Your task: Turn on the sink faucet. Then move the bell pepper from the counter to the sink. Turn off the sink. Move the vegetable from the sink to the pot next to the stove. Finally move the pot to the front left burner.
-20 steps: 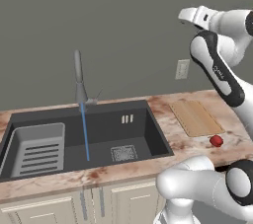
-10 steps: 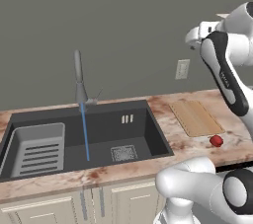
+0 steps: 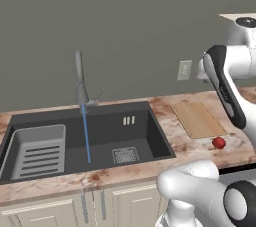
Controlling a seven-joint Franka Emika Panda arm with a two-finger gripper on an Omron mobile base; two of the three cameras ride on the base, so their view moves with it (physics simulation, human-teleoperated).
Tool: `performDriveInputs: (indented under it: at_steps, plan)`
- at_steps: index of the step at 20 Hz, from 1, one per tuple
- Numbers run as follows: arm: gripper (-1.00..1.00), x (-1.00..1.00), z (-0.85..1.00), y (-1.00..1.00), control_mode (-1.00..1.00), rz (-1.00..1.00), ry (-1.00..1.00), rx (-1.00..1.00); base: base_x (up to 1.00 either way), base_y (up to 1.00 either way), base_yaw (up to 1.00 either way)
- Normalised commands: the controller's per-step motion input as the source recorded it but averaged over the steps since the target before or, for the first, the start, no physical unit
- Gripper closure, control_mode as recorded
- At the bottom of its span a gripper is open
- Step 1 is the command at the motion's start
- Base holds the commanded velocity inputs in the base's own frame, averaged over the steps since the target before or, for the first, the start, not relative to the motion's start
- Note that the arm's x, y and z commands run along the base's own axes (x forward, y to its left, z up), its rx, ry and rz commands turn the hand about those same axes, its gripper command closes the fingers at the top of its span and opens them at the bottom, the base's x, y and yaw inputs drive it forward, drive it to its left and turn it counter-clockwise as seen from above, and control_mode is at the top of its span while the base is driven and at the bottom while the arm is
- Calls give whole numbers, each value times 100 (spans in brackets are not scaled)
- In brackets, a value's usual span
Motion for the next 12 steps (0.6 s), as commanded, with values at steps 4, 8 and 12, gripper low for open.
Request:
performDriveInputs:
  at_steps: [4,8,12]
  plan:
    - [-100,-46,-90,-41,-100,0,24,-16,0,0,0]
    - [-100,-24,-73,-24,-100,0,4,-9,0,0,0]
    - [-100,-4,-46,-4,-100,0,1,-3,0,0,0]
